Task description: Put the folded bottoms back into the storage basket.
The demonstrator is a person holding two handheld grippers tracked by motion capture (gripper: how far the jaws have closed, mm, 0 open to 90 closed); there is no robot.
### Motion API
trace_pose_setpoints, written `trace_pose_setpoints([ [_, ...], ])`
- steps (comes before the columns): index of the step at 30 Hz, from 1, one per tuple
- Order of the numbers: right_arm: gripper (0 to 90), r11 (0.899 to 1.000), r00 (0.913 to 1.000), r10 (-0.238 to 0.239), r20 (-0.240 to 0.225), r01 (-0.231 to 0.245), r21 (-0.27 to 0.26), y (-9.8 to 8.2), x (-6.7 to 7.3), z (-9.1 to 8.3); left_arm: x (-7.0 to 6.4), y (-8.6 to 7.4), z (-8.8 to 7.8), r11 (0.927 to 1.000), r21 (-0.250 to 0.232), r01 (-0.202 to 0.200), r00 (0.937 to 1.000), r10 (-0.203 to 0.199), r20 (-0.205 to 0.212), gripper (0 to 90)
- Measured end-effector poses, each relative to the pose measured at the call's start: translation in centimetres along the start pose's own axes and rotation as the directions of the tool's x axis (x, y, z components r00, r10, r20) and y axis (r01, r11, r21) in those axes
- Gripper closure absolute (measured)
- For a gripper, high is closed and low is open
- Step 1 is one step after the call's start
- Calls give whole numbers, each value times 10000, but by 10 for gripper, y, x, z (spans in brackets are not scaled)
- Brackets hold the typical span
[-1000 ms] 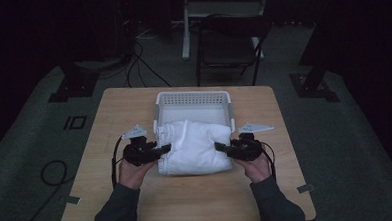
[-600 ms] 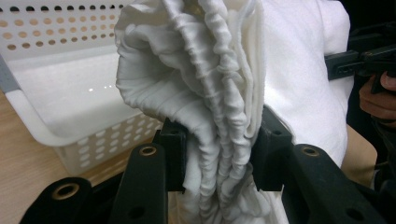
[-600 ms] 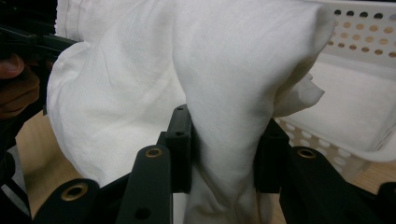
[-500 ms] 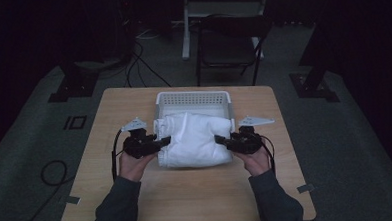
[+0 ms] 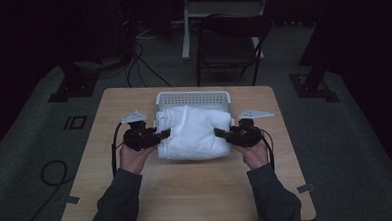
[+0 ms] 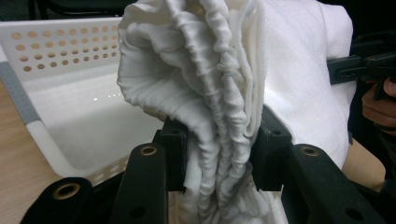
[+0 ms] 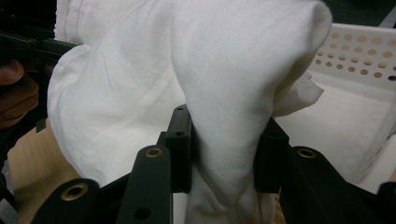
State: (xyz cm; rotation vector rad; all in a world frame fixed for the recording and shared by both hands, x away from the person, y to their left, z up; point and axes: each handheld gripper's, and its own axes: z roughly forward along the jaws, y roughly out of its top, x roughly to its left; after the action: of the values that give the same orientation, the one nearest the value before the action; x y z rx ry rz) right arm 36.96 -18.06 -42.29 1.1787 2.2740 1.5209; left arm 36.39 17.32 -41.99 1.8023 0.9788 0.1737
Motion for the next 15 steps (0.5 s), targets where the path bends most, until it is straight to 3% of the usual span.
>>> trace_pose_setpoints([
  [15,656,9999,10000,35,31,-34,-133,13,-5,6,6,13,1,9999,-123,33,9998,-35,-175,631],
])
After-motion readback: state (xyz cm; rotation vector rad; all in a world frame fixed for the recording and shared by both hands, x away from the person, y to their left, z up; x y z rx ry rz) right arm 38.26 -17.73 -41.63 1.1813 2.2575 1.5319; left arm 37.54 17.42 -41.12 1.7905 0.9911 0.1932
